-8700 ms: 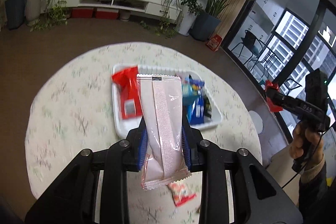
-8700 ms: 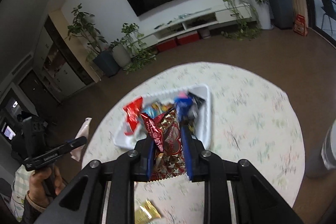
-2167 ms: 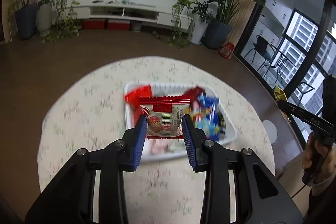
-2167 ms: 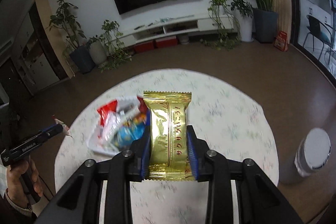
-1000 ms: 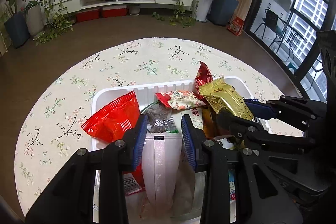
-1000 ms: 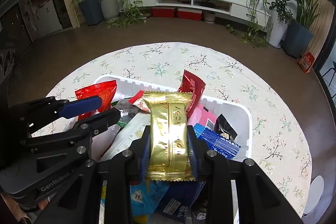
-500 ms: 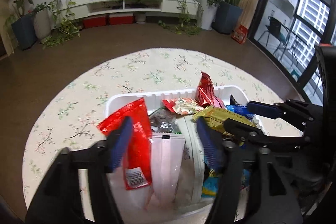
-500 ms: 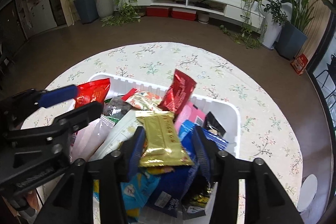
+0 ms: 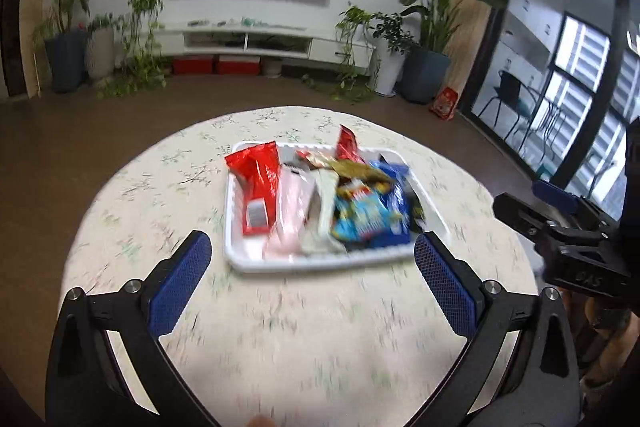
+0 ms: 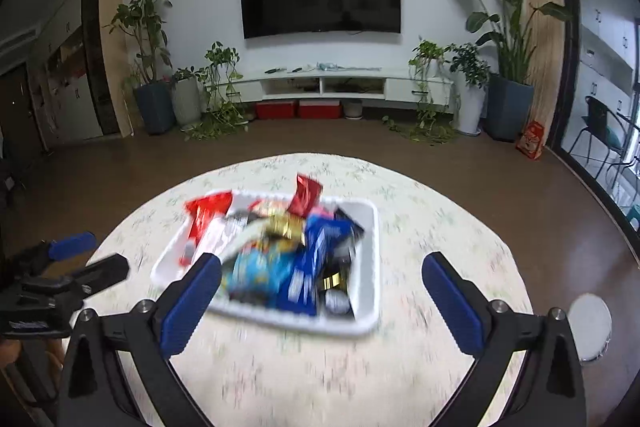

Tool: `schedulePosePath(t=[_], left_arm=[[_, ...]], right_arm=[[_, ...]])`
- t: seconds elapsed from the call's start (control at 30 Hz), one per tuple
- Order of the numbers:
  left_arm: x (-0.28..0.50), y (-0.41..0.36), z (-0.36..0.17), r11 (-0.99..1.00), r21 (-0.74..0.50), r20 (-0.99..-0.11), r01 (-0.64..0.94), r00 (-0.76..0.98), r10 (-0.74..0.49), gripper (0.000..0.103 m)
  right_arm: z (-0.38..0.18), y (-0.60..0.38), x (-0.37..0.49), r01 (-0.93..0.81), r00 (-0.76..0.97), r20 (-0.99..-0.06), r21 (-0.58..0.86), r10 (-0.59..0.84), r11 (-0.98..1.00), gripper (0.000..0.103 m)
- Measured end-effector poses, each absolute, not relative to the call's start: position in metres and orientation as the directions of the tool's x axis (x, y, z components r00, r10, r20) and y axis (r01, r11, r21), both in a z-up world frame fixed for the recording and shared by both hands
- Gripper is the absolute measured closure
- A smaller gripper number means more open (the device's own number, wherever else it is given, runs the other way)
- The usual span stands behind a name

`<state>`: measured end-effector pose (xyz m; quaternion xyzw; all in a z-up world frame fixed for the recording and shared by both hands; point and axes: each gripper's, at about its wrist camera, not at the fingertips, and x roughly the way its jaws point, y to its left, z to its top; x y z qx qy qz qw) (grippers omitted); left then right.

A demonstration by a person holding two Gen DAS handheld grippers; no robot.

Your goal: Organize snacks

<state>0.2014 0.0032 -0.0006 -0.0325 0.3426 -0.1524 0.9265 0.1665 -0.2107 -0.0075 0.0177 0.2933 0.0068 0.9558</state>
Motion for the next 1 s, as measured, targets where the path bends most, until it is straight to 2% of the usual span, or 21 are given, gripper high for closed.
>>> schedulePosePath(t=[0.1,0.17,0.3,0.37,0.47,0.63,0.73,1.0], left_arm=[[0.139,-0.007,0.016,0.984,-0.005,-0.570,0.178,0.808,-0.150,0.000],[0.110,-0.010,0.024,0.990,0.044,-0.529,0.135,0.843,-0.092,0.000],[0.067,-0.005,0.039,0.979,-0.070,-0.526,0.192,0.827,-0.200,0.000],[0.050,-0.002,0.044,0.976,-0.106,-0.524,0.188,0.824,-0.216,0.000],[0.029,-0.003,0.051,0.988,-0.054,-0.525,0.145,0.838,-0.152,0.000],[0.010,-0.012,0.052,0.996,0.040,-0.611,0.075,0.791,-0.035,0.000],[0.002,-0.018,0.055,0.994,0.082,-0.610,0.065,0.792,-0.002,0.000],[-0.001,-0.020,0.061,0.997,0.011,-0.635,0.071,0.771,-0.048,0.000]], right_arm=[[-0.011,-0.213,0.131,0.013,0.823,-0.567,0.068,0.028,0.998,0.000],[-0.008,-0.213,0.109,0.026,0.824,-0.566,0.075,0.021,0.997,0.000],[0.005,-0.211,0.072,0.064,0.822,-0.570,0.075,-0.010,0.995,0.000],[0.011,-0.209,0.057,0.069,0.828,-0.561,0.071,-0.017,0.995,0.000],[0.018,-0.206,0.036,0.067,0.833,-0.554,0.069,-0.018,0.995,0.000],[0.023,-0.200,0.014,0.068,0.832,-0.555,0.066,-0.020,0.995,0.000],[0.027,-0.193,0.006,0.058,0.838,-0.546,0.042,-0.025,0.997,0.000],[0.029,-0.184,-0.003,0.048,0.831,-0.555,0.024,-0.026,0.999,0.000]])
